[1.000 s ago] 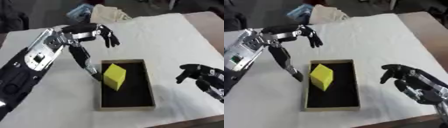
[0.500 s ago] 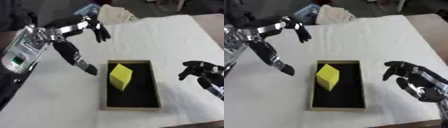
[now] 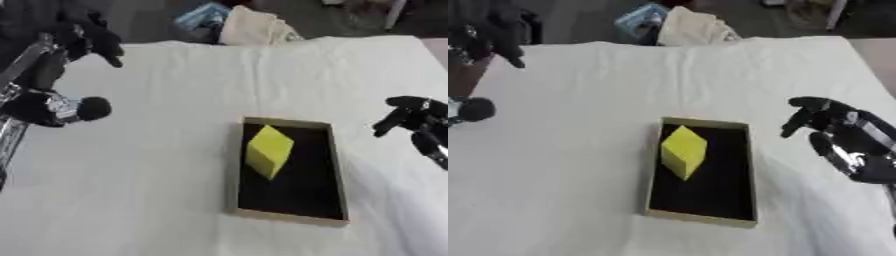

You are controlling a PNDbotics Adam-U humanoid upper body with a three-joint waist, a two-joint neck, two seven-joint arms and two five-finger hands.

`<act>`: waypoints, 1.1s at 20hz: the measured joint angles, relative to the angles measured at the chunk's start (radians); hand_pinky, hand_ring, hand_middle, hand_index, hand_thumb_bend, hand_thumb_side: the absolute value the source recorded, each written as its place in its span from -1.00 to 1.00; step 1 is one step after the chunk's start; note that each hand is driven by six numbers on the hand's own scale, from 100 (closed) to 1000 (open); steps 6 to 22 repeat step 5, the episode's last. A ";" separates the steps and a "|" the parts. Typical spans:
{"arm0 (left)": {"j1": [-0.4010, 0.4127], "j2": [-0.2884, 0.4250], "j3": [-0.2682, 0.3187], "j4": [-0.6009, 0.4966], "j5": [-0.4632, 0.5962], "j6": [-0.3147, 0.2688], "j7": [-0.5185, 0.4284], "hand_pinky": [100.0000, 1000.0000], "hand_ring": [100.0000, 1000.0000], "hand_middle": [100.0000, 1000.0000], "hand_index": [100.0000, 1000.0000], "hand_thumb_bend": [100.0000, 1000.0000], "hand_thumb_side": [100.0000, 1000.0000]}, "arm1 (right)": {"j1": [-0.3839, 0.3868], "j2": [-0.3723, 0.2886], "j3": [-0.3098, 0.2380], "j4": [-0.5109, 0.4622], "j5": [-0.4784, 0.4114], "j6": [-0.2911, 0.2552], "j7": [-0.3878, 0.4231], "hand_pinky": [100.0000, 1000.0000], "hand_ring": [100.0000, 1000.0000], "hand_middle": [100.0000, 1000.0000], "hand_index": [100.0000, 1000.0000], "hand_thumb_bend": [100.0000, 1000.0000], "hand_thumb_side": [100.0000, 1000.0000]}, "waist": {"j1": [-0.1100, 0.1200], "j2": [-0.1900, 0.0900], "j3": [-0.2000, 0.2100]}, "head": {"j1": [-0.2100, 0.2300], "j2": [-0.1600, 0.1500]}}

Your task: Pick up objects on the table and place them in the box.

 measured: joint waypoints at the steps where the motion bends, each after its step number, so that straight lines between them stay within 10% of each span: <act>1: 0.029 -0.007 0.012 -0.013 0.018 -0.006 0.018 0.62 0.20 0.18 0.50 0.54 0.01 | 0.000 0.000 -0.003 -0.003 -0.003 -0.003 -0.003 0.48 0.22 0.16 0.82 -1.00 -0.02 | -0.002 0.001 0.000 | 0.003 0.001; 22: 0.114 -0.031 0.025 -0.061 0.067 -0.019 0.086 0.64 0.21 0.20 0.50 0.54 0.02 | -0.005 0.002 -0.013 -0.014 -0.011 -0.013 -0.013 0.48 0.22 0.16 0.82 -1.00 -0.02 | -0.009 0.008 -0.008 | 0.008 0.008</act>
